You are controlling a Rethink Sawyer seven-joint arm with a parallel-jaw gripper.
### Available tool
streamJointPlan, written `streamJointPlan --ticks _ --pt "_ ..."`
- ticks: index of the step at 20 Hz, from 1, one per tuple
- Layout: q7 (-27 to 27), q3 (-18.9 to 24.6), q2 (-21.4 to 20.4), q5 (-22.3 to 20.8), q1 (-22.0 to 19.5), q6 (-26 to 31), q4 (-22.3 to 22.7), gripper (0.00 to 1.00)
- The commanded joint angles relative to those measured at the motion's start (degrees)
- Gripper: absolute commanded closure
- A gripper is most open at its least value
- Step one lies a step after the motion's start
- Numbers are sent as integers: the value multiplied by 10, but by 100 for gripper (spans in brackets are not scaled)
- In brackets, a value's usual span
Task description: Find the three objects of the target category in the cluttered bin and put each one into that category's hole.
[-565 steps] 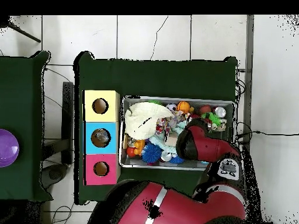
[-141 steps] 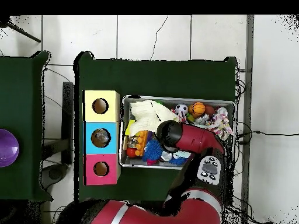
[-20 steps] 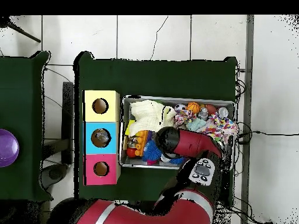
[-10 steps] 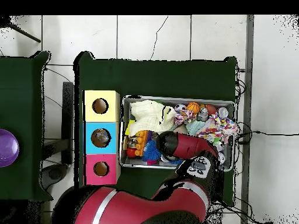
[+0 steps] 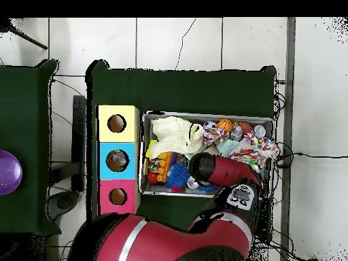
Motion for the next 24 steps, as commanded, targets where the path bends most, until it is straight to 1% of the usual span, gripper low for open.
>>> streamJointPlan --ticks 1,4,8,10,11,12,13,14,15,16,17,19,20,22,24 --pt "95 71 45 16 -38 -68 19 100" --pt "91 65 44 7 -30 -76 12 100" --pt "75 63 35 0 -24 -56 1 100" --pt "62 71 22 -8 -27 -65 3 100" --pt "55 87 3 -7 -37 -77 15 100" --pt "52 89 -7 -8 -36 -68 19 100" --pt "37 96 -30 -14 -37 -62 28 100" --pt "31 104 -44 -19 -39 -71 37 100" --pt "19 133 -71 -18 -54 -78 58 100" --pt "12 155 -84 -17 -67 -82 72 100" --pt "2 200 -104 -12 -96 -101 96 100" --pt "-1 232 -123 -11 -114 -106 114 100" --pt "1 241 -125 -14 -119 -112 118 100" --pt "1 252 -134 -22 -121 -107 121 100" --pt "3 247 -142 -33 -113 -97 116 100"
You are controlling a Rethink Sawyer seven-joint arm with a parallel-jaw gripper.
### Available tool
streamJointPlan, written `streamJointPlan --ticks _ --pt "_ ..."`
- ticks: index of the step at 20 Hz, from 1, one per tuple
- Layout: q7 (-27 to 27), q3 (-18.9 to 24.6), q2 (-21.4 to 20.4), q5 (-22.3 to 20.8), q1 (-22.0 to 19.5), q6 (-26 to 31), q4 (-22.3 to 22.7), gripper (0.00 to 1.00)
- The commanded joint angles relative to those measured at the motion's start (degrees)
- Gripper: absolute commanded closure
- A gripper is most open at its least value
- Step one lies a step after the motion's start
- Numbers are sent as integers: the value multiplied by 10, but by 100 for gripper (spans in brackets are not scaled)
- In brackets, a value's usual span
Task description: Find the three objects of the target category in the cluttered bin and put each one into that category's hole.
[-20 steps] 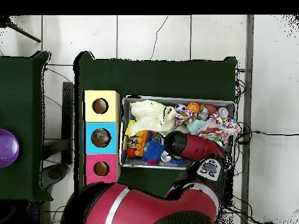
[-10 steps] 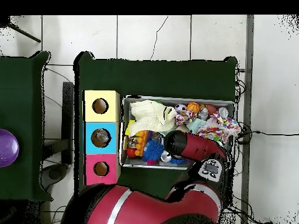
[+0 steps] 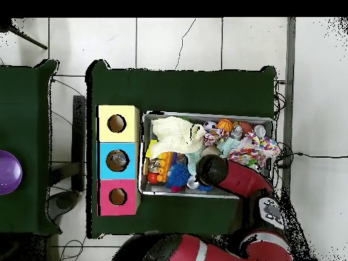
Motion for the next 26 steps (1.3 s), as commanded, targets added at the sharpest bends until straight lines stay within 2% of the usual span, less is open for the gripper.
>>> streamJointPlan --ticks 1,5,13,26 --pt "4 123 -50 -26 -9 -46 35 100" --pt "6 129 -55 -31 -6 -15 29 100" --pt "9 171 -59 -25 -24 -5 33 100" --pt "30 131 -78 -19 34 87 -17 100"
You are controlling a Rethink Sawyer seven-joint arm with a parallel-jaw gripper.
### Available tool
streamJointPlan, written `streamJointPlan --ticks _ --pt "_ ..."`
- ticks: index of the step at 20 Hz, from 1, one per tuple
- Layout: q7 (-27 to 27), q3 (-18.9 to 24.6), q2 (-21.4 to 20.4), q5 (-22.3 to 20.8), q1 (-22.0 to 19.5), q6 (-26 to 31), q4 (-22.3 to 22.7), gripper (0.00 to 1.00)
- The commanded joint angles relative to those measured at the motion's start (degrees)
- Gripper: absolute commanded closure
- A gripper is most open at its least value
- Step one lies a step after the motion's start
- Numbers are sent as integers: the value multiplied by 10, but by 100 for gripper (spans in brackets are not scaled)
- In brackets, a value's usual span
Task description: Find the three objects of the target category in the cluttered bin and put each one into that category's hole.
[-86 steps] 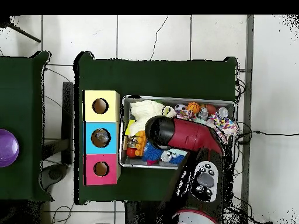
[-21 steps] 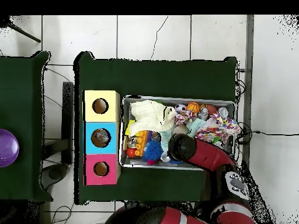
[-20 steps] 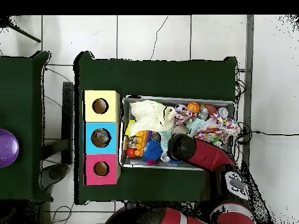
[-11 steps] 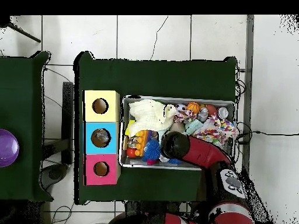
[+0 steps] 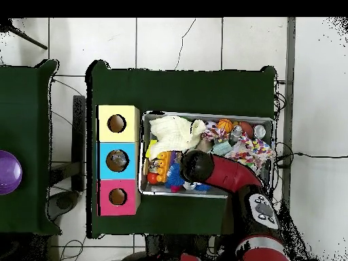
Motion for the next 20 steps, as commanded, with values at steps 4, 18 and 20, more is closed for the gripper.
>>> streamJointPlan --ticks 4,18,20 --pt "35 52 -28 6 43 82 -50 100" --pt "63 -106 -14 -64 167 337 -198 100" --pt "68 -90 -14 -49 157 321 -189 100"
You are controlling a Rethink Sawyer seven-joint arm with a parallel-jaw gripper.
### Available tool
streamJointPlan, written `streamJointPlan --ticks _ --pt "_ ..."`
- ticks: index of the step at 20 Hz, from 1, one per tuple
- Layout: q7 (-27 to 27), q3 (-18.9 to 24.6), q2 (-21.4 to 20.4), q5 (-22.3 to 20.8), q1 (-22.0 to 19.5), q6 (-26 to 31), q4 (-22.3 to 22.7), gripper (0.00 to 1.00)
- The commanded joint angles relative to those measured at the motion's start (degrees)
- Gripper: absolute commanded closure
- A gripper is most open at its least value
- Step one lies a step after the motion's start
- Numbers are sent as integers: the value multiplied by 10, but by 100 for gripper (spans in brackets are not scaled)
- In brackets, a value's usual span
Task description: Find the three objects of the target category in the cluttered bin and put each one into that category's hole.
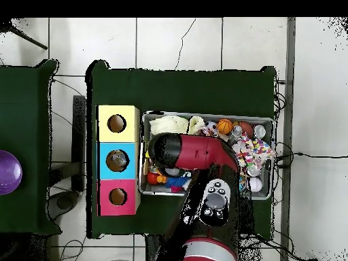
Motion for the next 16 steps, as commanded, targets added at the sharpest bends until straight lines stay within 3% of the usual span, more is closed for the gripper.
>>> streamJointPlan --ticks 1,3,7,11,16 --pt "68 50 -5 36 -21 4 -32 100" --pt "66 106 5 88 -57 -68 2 100" --pt "67 157 18 143 -83 -122 23 100" --pt "66 184 29 161 -98 -168 33 100" --pt "85 187 42 163 -96 -214 42 100"
